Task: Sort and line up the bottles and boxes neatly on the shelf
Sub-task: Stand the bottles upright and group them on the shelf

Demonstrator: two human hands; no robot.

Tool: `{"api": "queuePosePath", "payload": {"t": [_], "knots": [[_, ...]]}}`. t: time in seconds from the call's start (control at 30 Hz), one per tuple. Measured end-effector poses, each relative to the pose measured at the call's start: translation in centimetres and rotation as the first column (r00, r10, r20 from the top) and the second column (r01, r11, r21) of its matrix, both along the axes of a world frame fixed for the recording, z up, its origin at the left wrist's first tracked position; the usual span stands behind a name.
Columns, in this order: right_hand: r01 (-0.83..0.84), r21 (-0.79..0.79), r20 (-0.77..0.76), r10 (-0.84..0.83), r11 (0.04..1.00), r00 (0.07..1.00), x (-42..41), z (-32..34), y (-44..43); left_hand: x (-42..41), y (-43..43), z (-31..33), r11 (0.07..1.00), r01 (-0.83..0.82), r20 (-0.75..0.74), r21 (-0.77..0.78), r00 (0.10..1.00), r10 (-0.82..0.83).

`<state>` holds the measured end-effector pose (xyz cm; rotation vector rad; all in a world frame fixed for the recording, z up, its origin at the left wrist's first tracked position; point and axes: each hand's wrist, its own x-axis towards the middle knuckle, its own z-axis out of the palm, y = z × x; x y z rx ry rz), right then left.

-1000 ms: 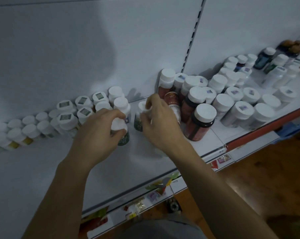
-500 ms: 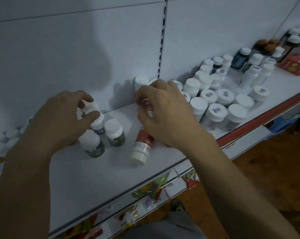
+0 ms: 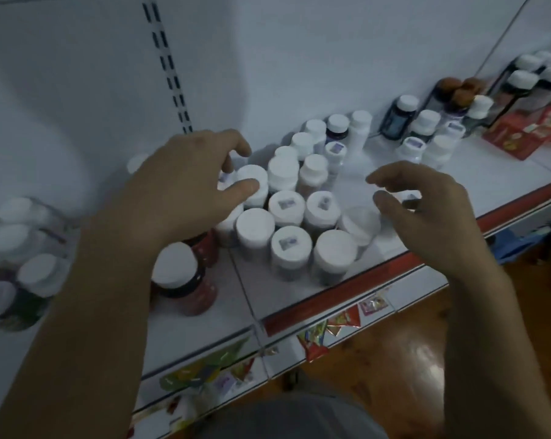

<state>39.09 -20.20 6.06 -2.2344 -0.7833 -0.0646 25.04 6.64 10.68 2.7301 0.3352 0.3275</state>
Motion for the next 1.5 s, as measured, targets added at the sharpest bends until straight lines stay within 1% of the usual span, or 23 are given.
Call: {"api": "queuePosePath", "payload": {"t": [0.1, 0.17, 0.33, 0.5, 0.53, 0.6, 0.67, 0.73, 0.83, 0.87, 0.9, 0.93, 0.97, 1.0, 1.03, 1.07, 1.1, 1.13, 1.17, 1.2, 1.3, 1.37, 1.5], "knots": [[0.068, 0.07, -0.023, -0.067, 0.995, 0.998, 3.3, -1.0, -2.8, 3.6, -3.4, -0.6, 1.0, 0.025, -0.021, -0.008, 0.999, -0.025], [0.053, 0.072, -0.024, -0.051, 0.996, 0.998, 4.9, -1.4, -3.8, 5.3, -4.9, -1.4, 1.0, 0.015, -0.04, -0.024, 0.999, -0.016], [-0.136, -0.098, -0.056, 0.131, 0.986, 0.99, 6.7, -2.6, -4.0, 8.6, -6.7, -3.4, 0.999, -0.006, -0.11, -0.034, 0.994, 0.003], [-0.178, -0.121, -0.048, 0.174, 0.977, 0.984, 7.9, -3.1, -2.9, 11.7, -6.6, -2.7, 0.995, -0.098, -0.046, 0.022, 0.994, 0.098], [-0.197, -0.13, -0.052, 0.191, 0.972, 0.98, 8.2, -2.9, -2.7, 12.5, -6.5, -2.6, 0.995, -0.091, -0.063, 0.049, 0.994, 0.094], [-0.237, -0.129, -0.051, 0.232, 0.963, 0.971, 8.9, -2.4, -2.2, 14.2, -6.6, -3.0, 0.991, -0.061, -0.167, 0.123, 0.983, 0.081], [-0.239, -0.056, -0.005, 0.239, 0.969, 0.971, 9.5, -2.1, -1.8, 15.4, -6.8, -3.7, 0.979, -0.042, -0.286, 0.199, 0.953, 0.099], [-0.233, 0.004, 0.029, 0.233, 0.972, 0.972, 10.1, -2.3, -1.5, 16.0, -7.0, -4.3, 0.966, -0.038, -0.337, 0.257, 0.933, 0.127], [-0.286, -0.088, -0.015, 0.286, 0.954, 0.958, 10.8, -3.3, -0.6, 16.2, -6.9, -4.2, 0.968, -0.049, -0.32, 0.246, 0.939, 0.129], [-0.306, -0.086, -0.029, 0.304, 0.948, 0.952, 11.0, -3.5, -0.4, 16.0, -6.8, -4.0, 0.975, -0.056, -0.3, 0.214, 0.947, 0.12], [-0.299, -0.045, -0.025, 0.298, 0.953, 0.954, 11.3, -3.4, -0.2, 15.8, -6.7, -3.6, 0.983, -0.066, -0.269, 0.174, 0.957, 0.112], [-0.25, 0.02, -0.004, 0.25, 0.968, 0.968, 11.9, -3.0, -0.4, 15.5, -6.5, -3.2, 0.988, -0.079, -0.229, 0.134, 0.967, 0.109], [-0.169, 0.081, 0.041, 0.166, 0.982, 0.985, 12.8, -2.5, -0.7, 15.1, -6.3, -2.8, 0.991, -0.091, -0.179, 0.099, 0.978, 0.108], [-0.072, 0.098, 0.109, 0.061, 0.993, 0.992, 14.0, -2.0, -1.1, 14.7, -6.1, -2.3, 0.993, -0.099, -0.128, 0.068, 0.986, 0.107], [0.032, 0.027, 0.186, -0.036, 0.999, 0.982, 15.4, -1.5, -1.4, 14.4, -6.0, -2.0, 0.994, -0.103, -0.078, 0.04, 0.991, 0.106], [0.128, -0.131, 0.25, -0.092, 0.983, 0.964, 16.7, -1.1, -1.6, 14.1, -5.9, -1.7, 0.995, -0.103, -0.035, 0.014, 0.994, 0.104], [0.189, -0.329, 0.273, -0.098, 0.925, 0.957, 17.9, -0.7, -1.6, 14.0, -5.9, -1.5, 0.995, -0.101, -0.003, -0.008, 0.995, 0.101], [0.194, -0.492, 0.259, -0.07, 0.849, 0.963, 18.8, -0.5, -1.4, 13.9, -6.0, -1.4, 0.995, -0.096, 0.016, -0.024, 0.995, 0.096], [0.163, -0.595, 0.219, -0.037, 0.787, 0.975, 19.5, -0.3, -1.1, 13.8, -6.1, -1.4, 0.995, -0.089, 0.025, -0.039, 0.996, 0.09], [0.134, -0.641, 0.186, -0.017, 0.755, 0.982, 19.9, -0.4, -0.8, 13.7, -6.2, -1.5, 0.995, -0.085, 0.028, -0.052, 0.996, 0.086], [0.049, -0.647, 0.15, 0.064, 0.76, 0.987, 21.0, -0.8, -0.4, 13.3, -6.0, -2.1, 0.993, -0.095, 0.026, -0.064, 0.995, 0.097], [-0.03, -0.636, 0.14, 0.153, 0.771, 0.978, 21.2, -1.0, -0.4, 13.1, -5.9, -2.6, 0.993, -0.102, 0.025, -0.066, 0.994, 0.104], [-0.209, -0.566, 0.044, 0.282, 0.798, 0.958, 20.9, -0.9, -0.8, 12.8, -6.1, -3.1, 0.992, -0.104, 0.04, -0.077, 0.993, 0.107]]}}
